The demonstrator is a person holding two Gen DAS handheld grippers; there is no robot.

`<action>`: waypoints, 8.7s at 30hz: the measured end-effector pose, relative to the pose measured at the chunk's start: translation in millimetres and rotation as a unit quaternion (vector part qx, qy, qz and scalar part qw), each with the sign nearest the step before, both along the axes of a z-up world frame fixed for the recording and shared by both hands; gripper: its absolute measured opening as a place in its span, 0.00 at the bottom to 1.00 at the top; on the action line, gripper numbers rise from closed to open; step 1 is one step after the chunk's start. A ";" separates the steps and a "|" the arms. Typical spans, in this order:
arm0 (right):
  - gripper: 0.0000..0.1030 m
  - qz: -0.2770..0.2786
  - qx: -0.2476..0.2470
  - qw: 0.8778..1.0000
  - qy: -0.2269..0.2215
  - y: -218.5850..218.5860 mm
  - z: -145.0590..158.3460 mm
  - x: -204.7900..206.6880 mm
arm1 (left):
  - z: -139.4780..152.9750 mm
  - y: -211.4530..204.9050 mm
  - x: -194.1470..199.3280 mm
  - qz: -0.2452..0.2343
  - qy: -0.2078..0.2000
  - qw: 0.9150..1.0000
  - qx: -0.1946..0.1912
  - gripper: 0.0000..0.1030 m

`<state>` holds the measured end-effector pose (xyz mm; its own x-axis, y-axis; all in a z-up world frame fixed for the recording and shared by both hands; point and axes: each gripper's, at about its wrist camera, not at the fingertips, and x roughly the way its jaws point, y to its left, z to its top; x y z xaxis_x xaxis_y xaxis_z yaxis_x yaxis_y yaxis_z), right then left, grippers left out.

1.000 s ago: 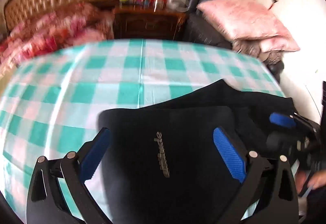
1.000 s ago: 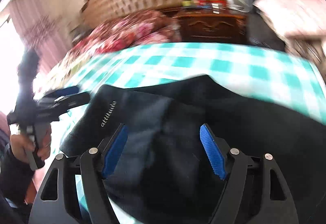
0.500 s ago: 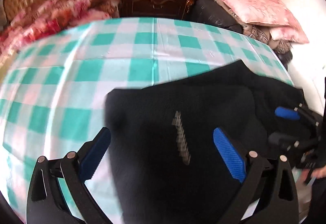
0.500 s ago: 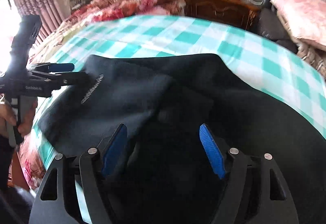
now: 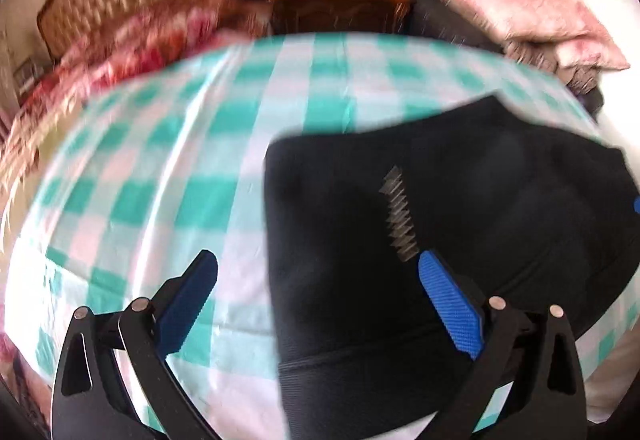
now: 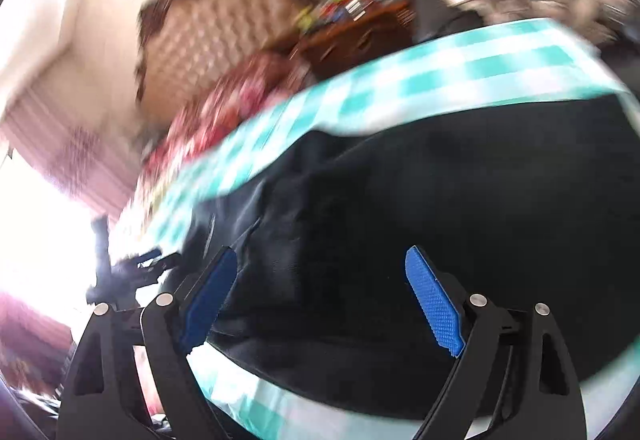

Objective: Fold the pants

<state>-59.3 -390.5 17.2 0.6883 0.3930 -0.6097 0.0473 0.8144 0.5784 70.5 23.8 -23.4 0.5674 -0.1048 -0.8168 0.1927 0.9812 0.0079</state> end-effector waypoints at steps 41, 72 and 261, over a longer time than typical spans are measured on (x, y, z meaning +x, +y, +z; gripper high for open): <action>0.47 -0.231 0.115 0.961 0.098 -147.5 -80.8 -47.8 | -40.9 -163.3 1.4 -0.150 0.037 0.988 -0.015 0.98; 0.28 -0.237 0.155 0.959 0.031 -156.3 -79.2 -51.1 | -42.3 -157.8 5.9 -0.151 0.055 0.986 -0.043 0.98; 0.95 0.335 -0.287 0.894 -0.072 273.7 -50.4 63.5 | -18.3 102.8 -26.7 -0.053 -0.007 0.989 -0.135 0.98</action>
